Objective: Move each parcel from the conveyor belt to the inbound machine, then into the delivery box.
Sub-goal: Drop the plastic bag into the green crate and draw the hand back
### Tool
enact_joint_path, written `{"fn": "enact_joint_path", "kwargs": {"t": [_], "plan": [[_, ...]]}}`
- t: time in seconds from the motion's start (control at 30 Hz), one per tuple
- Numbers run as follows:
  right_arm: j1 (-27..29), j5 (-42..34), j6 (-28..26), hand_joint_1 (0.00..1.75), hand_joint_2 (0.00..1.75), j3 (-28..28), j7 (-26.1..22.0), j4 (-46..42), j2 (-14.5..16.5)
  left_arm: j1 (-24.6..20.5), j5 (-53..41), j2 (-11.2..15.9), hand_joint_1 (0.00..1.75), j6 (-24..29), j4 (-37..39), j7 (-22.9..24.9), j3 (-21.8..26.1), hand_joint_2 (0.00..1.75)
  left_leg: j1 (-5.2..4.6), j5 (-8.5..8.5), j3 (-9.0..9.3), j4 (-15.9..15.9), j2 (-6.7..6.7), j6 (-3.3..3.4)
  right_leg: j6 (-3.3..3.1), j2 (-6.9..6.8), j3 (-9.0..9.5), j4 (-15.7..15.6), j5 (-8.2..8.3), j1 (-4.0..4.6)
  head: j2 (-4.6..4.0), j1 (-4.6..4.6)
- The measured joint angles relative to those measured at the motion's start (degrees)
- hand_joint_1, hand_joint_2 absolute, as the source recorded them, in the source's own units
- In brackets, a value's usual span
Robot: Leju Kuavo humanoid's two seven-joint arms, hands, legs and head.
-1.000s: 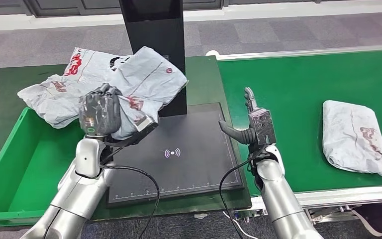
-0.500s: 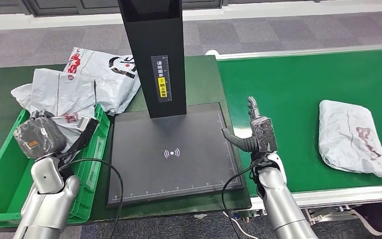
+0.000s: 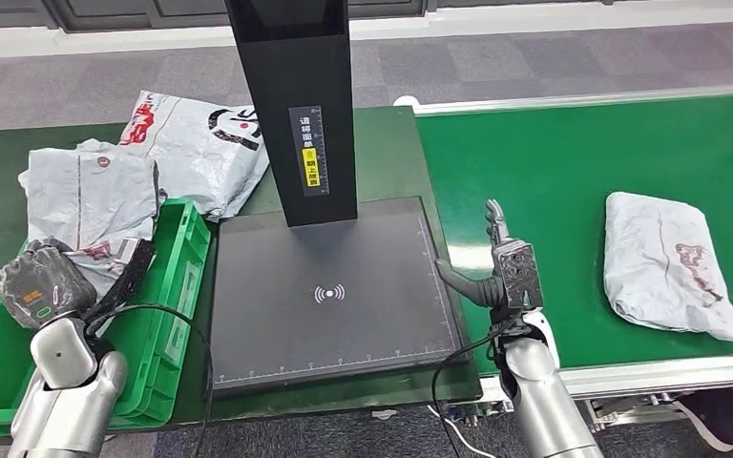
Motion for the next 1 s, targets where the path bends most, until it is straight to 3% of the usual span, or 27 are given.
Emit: {"fn": "enact_joint_path", "kwargs": {"t": [0.03,0.1,0.4,0.53,0.73,0.87,0.9,1.0], "plan": [[0.2,0.0,0.0,0.00,1.75,0.0,0.0,-0.1,0.0,-0.2,0.0,0.2,0.00,-1.3,0.7,-0.1,0.0,1.75,0.00,0.00,0.00,0.0,0.02,-0.01,0.00,0.02,-0.01,0.0,0.00,0.00,0.00,-0.01],[0.5,0.3,-0.1,0.00,1.75,0.0,0.0,-0.4,0.0,-0.9,0.0,0.3,0.00,-2.4,2.3,-1.6,0.0,1.75,0.00,0.00,0.00,0.0,0.03,-0.01,0.00,0.02,-0.02,0.0,0.00,0.01,0.00,-0.01],[2.0,2.8,-1.0,0.00,1.75,0.0,1.2,-2.2,-0.3,-3.4,0.1,-0.7,0.00,2.2,5.9,-6.1,0.0,1.75,0.00,0.00,-0.01,0.0,0.04,-0.01,-0.01,0.04,-0.03,0.0,0.01,0.01,0.00,-0.01],[2.0,4.7,-1.2,0.00,0.00,0.0,2.2,-2.3,-0.5,-5.5,0.5,-1.6,0.00,5.7,6.4,-9.0,0.0,1.75,0.01,0.00,-0.02,0.0,0.00,-0.01,0.00,0.00,0.00,0.0,0.01,0.01,0.00,0.00],[0.8,7.6,-1.7,0.00,0.00,0.0,2.9,-2.0,-0.6,-6.9,1.3,-3.5,0.00,6.4,1.7,-14.4,0.0,1.75,0.00,0.00,-0.02,0.0,0.03,-0.01,0.00,0.04,0.00,0.0,0.02,0.01,0.00,0.01],[-0.1,8.7,-2.4,0.00,1.75,0.0,2.8,-1.3,-0.6,-7.0,2.6,-4.7,0.00,6.5,-2.1,-17.7,0.0,1.75,0.00,0.00,-0.02,0.0,0.02,-0.01,0.01,0.03,-0.01,0.0,0.03,0.01,0.00,0.00],[-0.3,9.2,-3.0,0.00,1.75,0.0,2.8,-1.1,-0.6,-7.1,4.8,-5.3,0.00,6.5,-2.9,-20.3,0.1,1.75,0.00,0.00,-0.02,0.0,0.02,-0.01,0.01,0.03,-0.01,0.0,0.03,0.00,0.00,0.01],[-1.7,12.0,-5.8,0.00,1.75,0.0,2.6,0.7,-1.0,-8.3,22.7,-8.4,0.00,4.9,-2.3,-35.0,0.6,1.75,-0.01,0.00,-0.03,0.0,-0.05,-0.01,0.02,-0.04,0.01,0.0,0.03,-0.01,0.00,0.01]]}}
